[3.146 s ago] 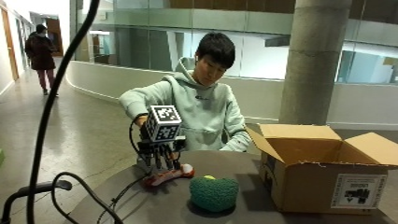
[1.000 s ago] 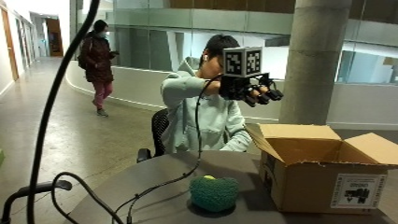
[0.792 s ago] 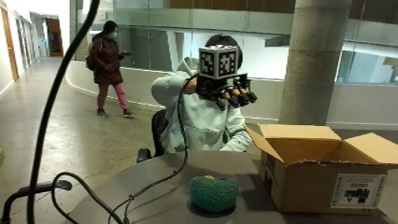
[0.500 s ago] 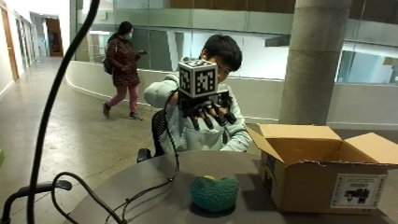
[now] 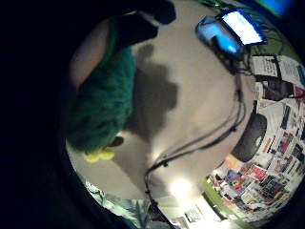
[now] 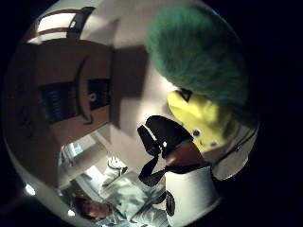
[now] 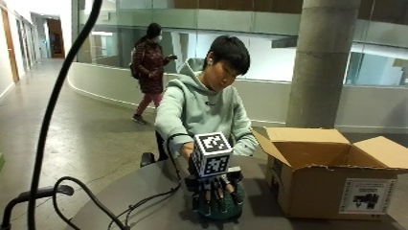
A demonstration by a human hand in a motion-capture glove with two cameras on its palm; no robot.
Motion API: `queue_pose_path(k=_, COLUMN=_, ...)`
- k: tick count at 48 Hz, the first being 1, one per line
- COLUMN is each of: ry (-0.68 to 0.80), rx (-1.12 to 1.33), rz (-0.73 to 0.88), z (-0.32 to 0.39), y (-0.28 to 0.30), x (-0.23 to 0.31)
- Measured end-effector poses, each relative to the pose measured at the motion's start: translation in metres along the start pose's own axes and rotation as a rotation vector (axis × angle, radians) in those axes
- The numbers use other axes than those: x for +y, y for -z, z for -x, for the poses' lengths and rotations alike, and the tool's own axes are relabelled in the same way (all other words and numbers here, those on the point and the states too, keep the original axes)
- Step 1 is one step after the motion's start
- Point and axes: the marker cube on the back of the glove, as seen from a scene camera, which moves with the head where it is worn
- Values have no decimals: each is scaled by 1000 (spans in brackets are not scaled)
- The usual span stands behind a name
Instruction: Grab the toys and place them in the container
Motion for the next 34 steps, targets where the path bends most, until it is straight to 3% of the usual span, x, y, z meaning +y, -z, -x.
queue_pose_path(k=24, ry=-3, rx=-41, rz=-227, z=-25, y=-26, x=9)
queue_pose_path(k=34, ry=62, rx=66, rz=-30, z=-30, y=-15, x=37)
